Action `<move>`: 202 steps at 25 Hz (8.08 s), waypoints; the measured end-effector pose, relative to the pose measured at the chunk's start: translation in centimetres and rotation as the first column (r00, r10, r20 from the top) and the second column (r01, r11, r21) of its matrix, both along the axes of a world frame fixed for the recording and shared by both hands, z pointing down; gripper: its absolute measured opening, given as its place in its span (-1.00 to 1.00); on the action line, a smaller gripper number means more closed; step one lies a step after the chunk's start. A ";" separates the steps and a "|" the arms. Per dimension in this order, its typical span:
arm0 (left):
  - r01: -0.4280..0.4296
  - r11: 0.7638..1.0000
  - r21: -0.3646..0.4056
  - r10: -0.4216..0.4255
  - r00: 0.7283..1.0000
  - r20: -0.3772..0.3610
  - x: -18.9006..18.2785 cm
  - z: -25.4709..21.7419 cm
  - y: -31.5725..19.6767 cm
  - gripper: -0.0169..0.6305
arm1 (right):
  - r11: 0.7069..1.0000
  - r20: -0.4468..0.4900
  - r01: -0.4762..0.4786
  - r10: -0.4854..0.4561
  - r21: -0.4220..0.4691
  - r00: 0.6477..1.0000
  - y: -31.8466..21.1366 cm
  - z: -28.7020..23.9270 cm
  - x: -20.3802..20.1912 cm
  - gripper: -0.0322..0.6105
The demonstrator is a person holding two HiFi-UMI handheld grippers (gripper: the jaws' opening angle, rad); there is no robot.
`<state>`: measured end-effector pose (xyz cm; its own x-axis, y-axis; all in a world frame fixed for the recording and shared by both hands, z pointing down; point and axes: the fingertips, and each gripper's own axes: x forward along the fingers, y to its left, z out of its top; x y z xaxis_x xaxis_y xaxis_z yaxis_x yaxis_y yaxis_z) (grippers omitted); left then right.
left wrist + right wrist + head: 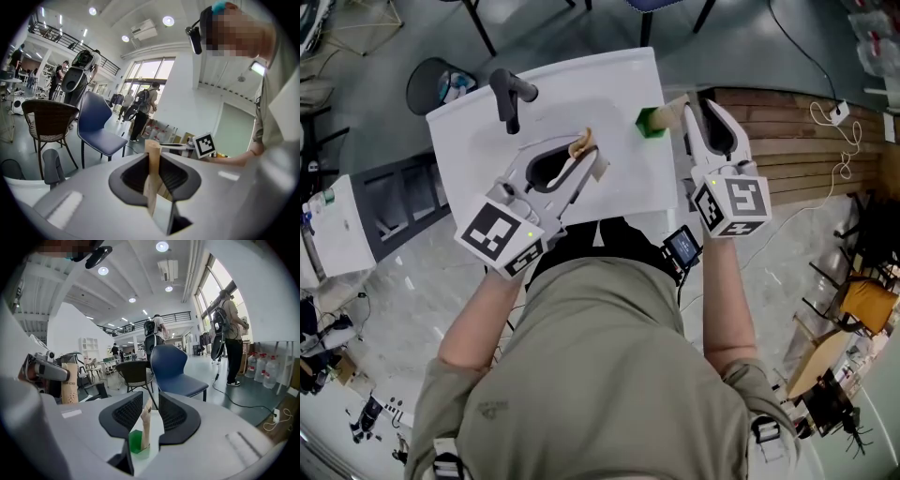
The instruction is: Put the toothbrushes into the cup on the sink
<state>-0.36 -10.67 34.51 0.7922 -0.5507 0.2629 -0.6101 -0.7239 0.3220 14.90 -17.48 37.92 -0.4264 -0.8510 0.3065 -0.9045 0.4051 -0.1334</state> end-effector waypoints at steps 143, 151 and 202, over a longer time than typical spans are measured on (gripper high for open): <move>0.282 0.955 0.096 -0.284 0.959 0.011 8.6 7.1 -6.7 -0.75 | 0.966 0.019 0.168 -0.167 -0.195 0.986 12.7 3.8 4.3 -0.87; 0.266 0.960 0.085 -0.268 0.963 0.018 8.5 7.3 -6.1 -0.61 | 0.967 0.021 0.164 -0.163 -0.195 0.986 12.9 3.7 3.7 -0.87; 0.080 0.992 0.097 -0.086 0.994 0.061 -0.4 2.9 2.4 -0.74 | 0.987 0.030 0.113 -0.111 -0.117 0.993 14.6 0.4 -5.3 -0.87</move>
<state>-0.76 -8.27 37.45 0.7255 -0.6389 0.2559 -0.6869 -0.6949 0.2126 9.61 -2.84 38.35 -0.5251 -0.7558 0.3911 -0.8504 0.4837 -0.2070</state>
